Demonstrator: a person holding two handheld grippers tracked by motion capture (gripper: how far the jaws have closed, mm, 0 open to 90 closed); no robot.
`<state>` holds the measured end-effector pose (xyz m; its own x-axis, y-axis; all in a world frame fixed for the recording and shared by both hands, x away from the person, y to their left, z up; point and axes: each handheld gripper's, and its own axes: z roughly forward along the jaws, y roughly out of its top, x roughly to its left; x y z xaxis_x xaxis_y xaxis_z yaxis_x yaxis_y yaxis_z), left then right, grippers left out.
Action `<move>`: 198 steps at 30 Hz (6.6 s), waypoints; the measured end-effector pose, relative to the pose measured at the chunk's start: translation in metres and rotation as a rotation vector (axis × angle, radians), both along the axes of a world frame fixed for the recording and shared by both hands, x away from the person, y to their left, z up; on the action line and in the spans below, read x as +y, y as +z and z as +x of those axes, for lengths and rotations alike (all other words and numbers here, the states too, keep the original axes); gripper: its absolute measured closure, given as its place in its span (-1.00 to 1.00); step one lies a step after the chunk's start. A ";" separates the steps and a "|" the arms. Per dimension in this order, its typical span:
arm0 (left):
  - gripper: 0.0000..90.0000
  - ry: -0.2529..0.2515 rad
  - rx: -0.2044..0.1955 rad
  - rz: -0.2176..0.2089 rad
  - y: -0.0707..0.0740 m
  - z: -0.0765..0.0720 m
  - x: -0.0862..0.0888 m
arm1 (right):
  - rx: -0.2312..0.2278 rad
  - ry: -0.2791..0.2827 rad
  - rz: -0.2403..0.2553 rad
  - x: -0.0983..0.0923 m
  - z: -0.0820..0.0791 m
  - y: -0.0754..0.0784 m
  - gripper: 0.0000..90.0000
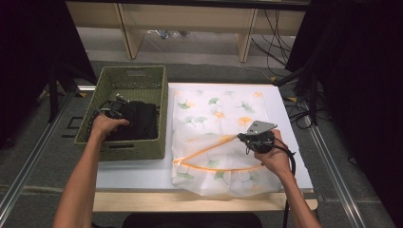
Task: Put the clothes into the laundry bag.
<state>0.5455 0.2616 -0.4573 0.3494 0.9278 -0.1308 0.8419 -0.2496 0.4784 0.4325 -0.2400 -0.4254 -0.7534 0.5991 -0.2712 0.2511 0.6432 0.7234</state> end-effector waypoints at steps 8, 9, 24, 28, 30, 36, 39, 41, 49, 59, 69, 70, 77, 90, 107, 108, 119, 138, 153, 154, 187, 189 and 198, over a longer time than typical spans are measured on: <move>0.44 0.001 -0.147 0.029 0.018 -0.003 0.000 | 0.002 -0.004 0.002 -0.001 0.001 0.000 1.00; 0.45 0.003 -0.157 0.016 0.023 -0.004 0.000 | -0.006 -0.011 0.004 -0.001 0.000 0.000 1.00; 0.48 -0.039 -0.308 -0.065 0.084 -0.030 -0.001 | -0.006 -0.004 0.001 -0.001 0.000 0.002 1.00; 0.48 -0.058 -0.337 -0.084 0.101 -0.039 -0.002 | -0.001 -0.015 0.008 0.000 -0.001 0.002 1.00; 0.49 -0.070 -0.355 -0.100 0.110 -0.044 -0.004 | -0.002 -0.011 0.004 0.000 0.000 0.002 1.00; 0.49 -0.124 -0.391 -0.105 0.141 -0.058 -0.012 | -0.001 -0.013 0.006 0.000 -0.001 0.003 1.00; 0.49 -0.129 -0.404 -0.113 0.152 -0.062 -0.014 | 0.000 -0.012 0.001 0.000 -0.001 0.003 1.00; 0.49 -0.118 -0.419 -0.130 0.158 -0.066 -0.015 | -0.010 -0.005 0.001 0.000 -0.001 0.003 1.00; 0.49 -0.182 -0.454 -0.165 0.182 -0.091 -0.025 | -0.009 -0.014 0.005 0.000 -0.001 0.003 1.00; 0.49 -0.288 -0.492 -0.249 0.206 -0.143 -0.050 | -0.032 -0.007 0.015 -0.001 -0.002 0.007 1.00; 0.49 -0.422 -0.447 -0.339 0.197 -0.187 -0.081 | -0.032 -0.014 0.010 0.001 -0.004 0.008 1.00; 0.49 -0.429 -0.445 -0.345 0.194 -0.189 -0.084 | -0.034 -0.012 0.009 0.001 -0.004 0.008 1.00; 0.49 -0.539 -0.381 -0.382 0.157 -0.206 -0.119 | -0.047 -0.004 0.015 0.000 -0.003 0.010 1.00; 0.48 -0.696 -0.191 -0.417 0.085 -0.202 -0.196 | -0.058 -0.019 0.041 0.002 -0.008 0.018 1.00; 0.47 -0.668 -0.087 -0.387 0.022 -0.154 -0.250 | -0.085 -0.002 0.042 0.003 -0.009 0.024 1.00; 0.47 -0.670 -0.084 -0.377 0.020 -0.151 -0.252 | -0.082 -0.001 0.038 0.003 -0.010 0.024 1.00; 0.46 -0.714 -0.065 -0.360 0.015 -0.151 -0.264 | -0.097 0.006 0.051 0.007 -0.012 0.026 1.00; 0.34 -0.521 -0.100 -0.175 0.014 -0.105 -0.268 | -0.135 0.002 0.070 0.005 -0.015 0.033 1.00; -0.52 -0.621 -0.173 -0.090 0.022 -0.143 -0.226 | -0.111 0.006 0.057 0.004 -0.017 0.028 1.00; -0.55 -0.624 -0.152 -0.083 0.020 -0.145 -0.223 | -0.112 0.007 0.057 0.004 -0.017 0.028 1.00; -0.36 -0.477 -0.180 -0.167 0.018 -0.128 -0.247 | -0.110 0.003 0.051 0.005 -0.017 0.028 1.00; -0.39 -0.522 -0.167 -0.137 0.019 -0.136 -0.236 | -0.108 -0.002 0.051 0.006 -0.017 0.028 1.00; -0.55 -0.609 -0.135 -0.091 -0.002 -0.139 -0.232 | -0.112 0.010 0.040 0.008 -0.018 0.027 1.00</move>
<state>0.4062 0.0299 -0.4595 0.8305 0.5444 -0.1180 0.4924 -0.6183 0.6126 0.4148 -0.2323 -0.3982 -0.7260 0.6035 -0.3298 0.1609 0.6153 0.7717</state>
